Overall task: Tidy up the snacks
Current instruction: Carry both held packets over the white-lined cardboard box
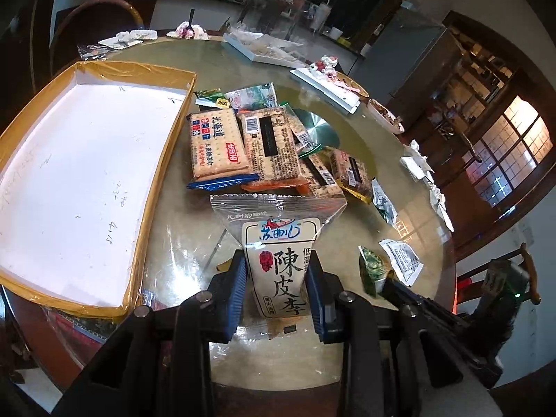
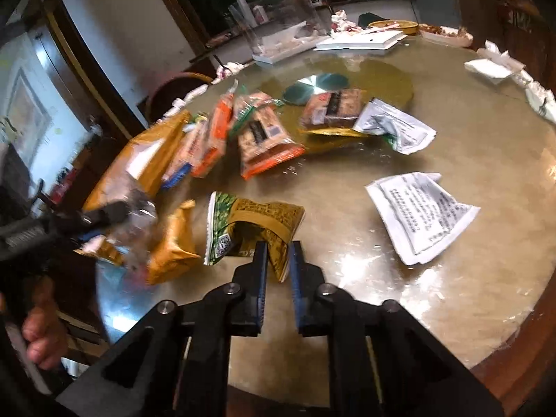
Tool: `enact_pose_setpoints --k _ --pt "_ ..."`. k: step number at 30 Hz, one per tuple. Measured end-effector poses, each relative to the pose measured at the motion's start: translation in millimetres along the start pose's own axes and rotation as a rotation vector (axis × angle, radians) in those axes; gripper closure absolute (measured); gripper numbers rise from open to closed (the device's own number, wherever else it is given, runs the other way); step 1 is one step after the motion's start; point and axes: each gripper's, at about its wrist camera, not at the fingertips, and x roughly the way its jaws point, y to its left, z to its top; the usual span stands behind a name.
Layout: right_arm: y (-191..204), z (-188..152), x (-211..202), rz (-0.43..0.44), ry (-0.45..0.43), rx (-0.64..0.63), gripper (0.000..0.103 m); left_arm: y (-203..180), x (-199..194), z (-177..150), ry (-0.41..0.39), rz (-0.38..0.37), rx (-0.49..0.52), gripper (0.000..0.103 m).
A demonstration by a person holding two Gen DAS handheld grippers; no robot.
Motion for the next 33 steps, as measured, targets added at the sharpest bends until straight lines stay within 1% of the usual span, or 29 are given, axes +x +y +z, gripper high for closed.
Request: enact_pose_setpoints --k 2,3,4,5,8,9,11,12,16,19,21,22,23,24,26,28,33 --pt "5 1 -2 0.029 -0.012 -0.006 0.065 2 2 0 0.005 0.0 -0.004 0.071" --pt "10 2 -2 0.033 -0.013 -0.017 0.044 4 1 0 0.004 0.001 -0.011 0.071" --pt "14 3 -2 0.026 -0.017 -0.029 0.035 5 -1 0 0.001 -0.003 -0.014 0.071" --pt "20 4 -1 0.025 -0.021 -0.043 0.035 6 -3 0 -0.004 -0.008 -0.018 0.071" --pt "30 9 11 0.046 0.003 -0.086 0.035 7 -10 2 -0.016 -0.006 -0.03 0.071" --pt "30 10 16 0.042 0.012 -0.088 0.035 8 -12 2 -0.02 -0.006 -0.03 0.071" --pt "28 10 26 0.003 0.046 -0.085 0.035 9 -18 5 -0.029 -0.013 -0.039 0.071" --pt "25 8 26 -0.004 0.047 -0.08 0.035 11 -21 6 -0.034 -0.018 -0.044 0.071" --pt "16 6 24 0.039 0.059 -0.056 0.035 11 -29 10 -0.058 -0.024 -0.055 0.072" --pt "26 11 29 0.051 0.074 -0.077 0.035 8 -31 13 -0.062 -0.03 -0.047 0.072" --pt "37 12 40 0.032 0.109 -0.108 0.035 9 -35 15 -0.073 -0.033 -0.049 0.072" --pt "45 9 46 -0.009 0.133 -0.151 0.036 10 -38 15 -0.08 -0.033 -0.052 0.072" --pt "49 6 47 -0.031 0.13 -0.179 0.037 12 -41 17 -0.088 -0.032 -0.054 0.072" --pt "51 3 47 -0.048 0.125 -0.199 0.041 15 -44 18 -0.098 -0.026 -0.058 0.072" --pt "49 1 45 -0.046 0.12 -0.189 0.049 21 -50 20 -0.113 -0.01 -0.064 0.072" --pt "46 2 43 -0.035 0.118 -0.177 0.06 29 -55 23 -0.127 0.007 -0.073 0.072" --pt "46 0 41 -0.036 0.105 -0.176 0.066 55 -64 27 -0.157 0.041 -0.132 0.072"
